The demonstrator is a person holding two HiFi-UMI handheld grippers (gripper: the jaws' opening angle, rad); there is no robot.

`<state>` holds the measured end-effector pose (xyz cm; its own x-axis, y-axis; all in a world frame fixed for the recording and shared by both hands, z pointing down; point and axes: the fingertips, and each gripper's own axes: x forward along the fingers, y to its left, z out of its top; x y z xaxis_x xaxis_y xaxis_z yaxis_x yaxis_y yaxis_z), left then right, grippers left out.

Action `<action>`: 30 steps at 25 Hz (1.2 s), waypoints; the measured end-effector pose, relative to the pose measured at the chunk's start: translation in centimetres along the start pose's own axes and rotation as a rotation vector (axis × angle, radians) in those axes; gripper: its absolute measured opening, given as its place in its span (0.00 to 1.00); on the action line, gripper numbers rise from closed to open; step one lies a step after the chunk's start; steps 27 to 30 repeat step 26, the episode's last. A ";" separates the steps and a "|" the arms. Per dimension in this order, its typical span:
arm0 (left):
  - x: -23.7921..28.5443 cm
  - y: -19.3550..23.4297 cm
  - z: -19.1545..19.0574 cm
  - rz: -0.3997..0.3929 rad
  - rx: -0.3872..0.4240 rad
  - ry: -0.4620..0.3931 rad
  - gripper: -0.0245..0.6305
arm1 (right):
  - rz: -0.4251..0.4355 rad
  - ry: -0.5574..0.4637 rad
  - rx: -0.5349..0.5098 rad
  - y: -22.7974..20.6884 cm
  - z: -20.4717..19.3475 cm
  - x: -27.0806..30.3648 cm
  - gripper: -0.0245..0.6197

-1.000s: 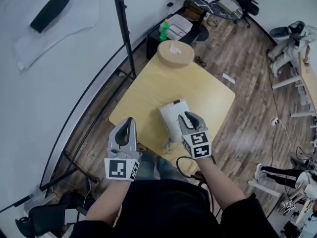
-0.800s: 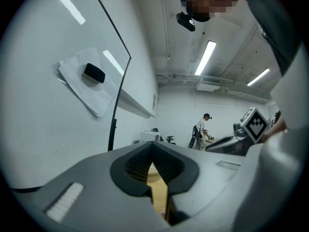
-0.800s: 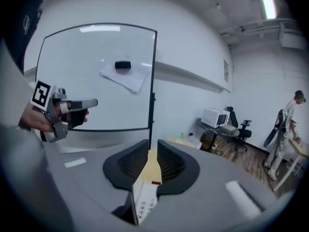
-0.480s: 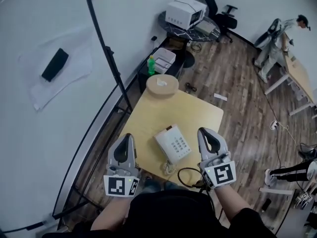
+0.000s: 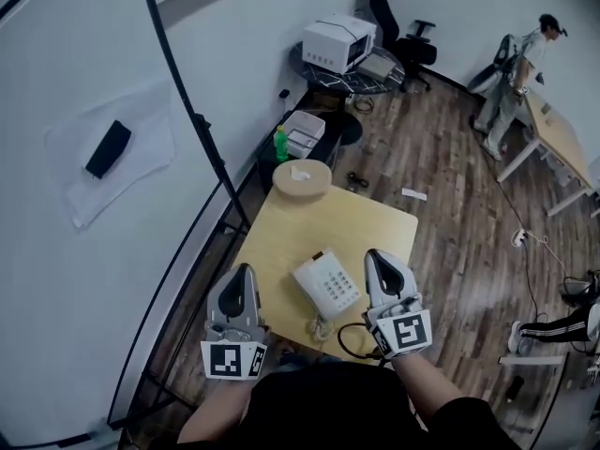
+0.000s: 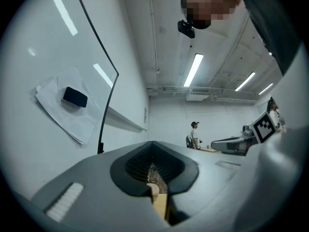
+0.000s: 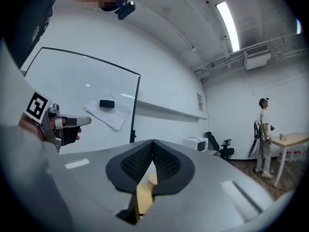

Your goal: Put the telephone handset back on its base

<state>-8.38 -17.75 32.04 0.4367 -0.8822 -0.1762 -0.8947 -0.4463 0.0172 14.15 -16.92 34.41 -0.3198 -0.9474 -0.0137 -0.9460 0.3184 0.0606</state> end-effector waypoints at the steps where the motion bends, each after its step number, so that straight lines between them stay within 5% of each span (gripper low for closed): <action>1: -0.1 -0.1 0.0 0.000 -0.001 0.003 0.04 | -0.002 0.005 -0.007 0.1 -0.1 -0.1 0.05; 30: -0.3 -1.0 -2.0 -0.007 -0.018 0.055 0.04 | -0.021 0.039 -0.006 -1.1 -2.2 -0.5 0.05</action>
